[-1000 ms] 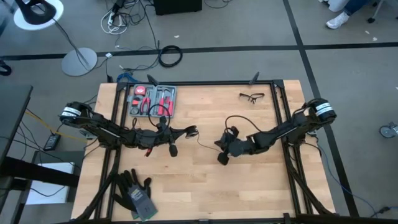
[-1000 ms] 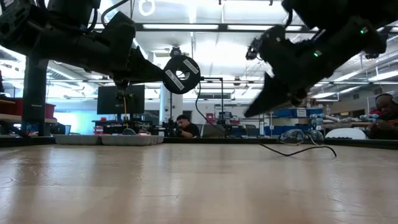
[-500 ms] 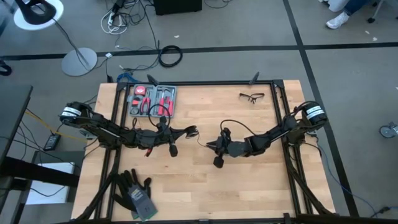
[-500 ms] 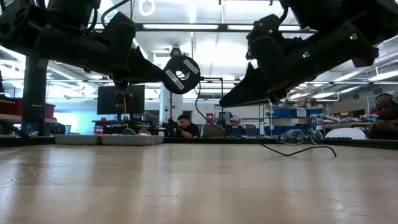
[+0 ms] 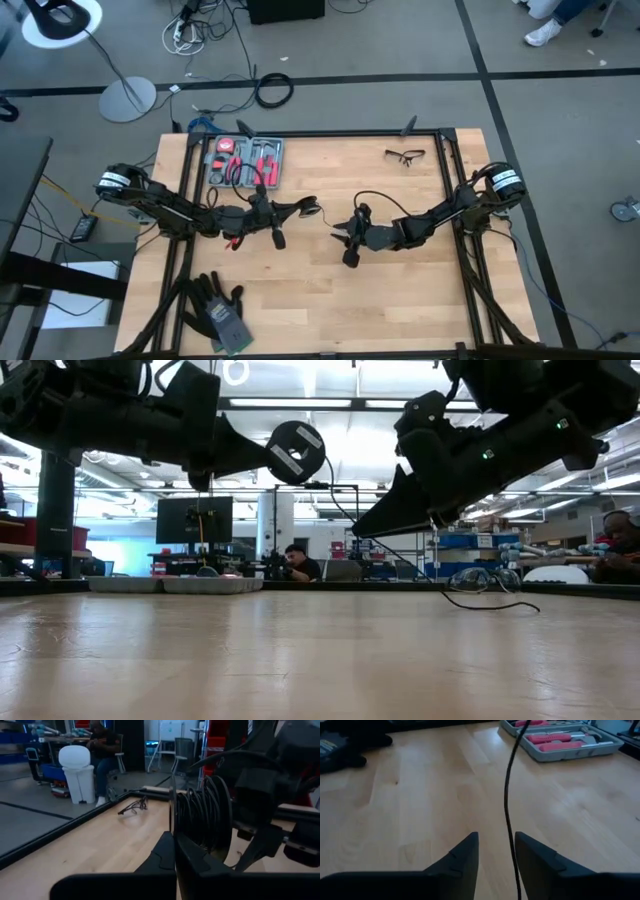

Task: Coil cords
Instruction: Coil the black wire on the black spool

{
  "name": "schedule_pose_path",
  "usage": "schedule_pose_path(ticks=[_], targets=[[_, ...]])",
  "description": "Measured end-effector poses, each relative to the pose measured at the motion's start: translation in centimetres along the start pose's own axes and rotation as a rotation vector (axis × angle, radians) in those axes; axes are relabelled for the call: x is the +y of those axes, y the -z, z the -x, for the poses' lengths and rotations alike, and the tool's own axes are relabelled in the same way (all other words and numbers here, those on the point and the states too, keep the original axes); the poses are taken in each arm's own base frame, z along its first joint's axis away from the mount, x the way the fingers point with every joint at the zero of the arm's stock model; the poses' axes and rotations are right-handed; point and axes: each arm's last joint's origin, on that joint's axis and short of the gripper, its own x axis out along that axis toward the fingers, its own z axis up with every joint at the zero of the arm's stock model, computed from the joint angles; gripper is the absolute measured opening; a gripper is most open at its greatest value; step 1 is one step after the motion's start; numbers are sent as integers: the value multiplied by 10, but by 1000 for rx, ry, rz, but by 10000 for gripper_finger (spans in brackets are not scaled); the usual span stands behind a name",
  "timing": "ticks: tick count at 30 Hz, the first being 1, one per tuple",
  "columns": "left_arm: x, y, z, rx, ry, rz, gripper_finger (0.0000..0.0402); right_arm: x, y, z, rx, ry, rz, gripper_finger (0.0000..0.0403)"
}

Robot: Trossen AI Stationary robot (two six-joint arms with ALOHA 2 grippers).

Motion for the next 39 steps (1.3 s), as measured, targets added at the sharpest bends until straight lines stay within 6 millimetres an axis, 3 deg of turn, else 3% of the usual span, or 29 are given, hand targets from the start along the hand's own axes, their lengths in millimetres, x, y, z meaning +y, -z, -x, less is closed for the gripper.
schedule_pose_path(ticks=[8,16,19,22,30,39], targets=[[0,1,0,9,-3,0,0,0,0,0,0,1,25,105],[0,1,0,9,-3,1,0,-2,0,-1,1,8,23,12],[0,1,0,9,-3,1,0,-3,-1,-3,11,16,13,5],[0,1,0,10,-4,1,0,1,-8,-13,32,24,7,2],[0,3,0,29,-6,2,0,28,-26,-70,75,16,114,1],[3,13,1,115,-65,-11,0,41,-69,-76,-38,8,174,0]])
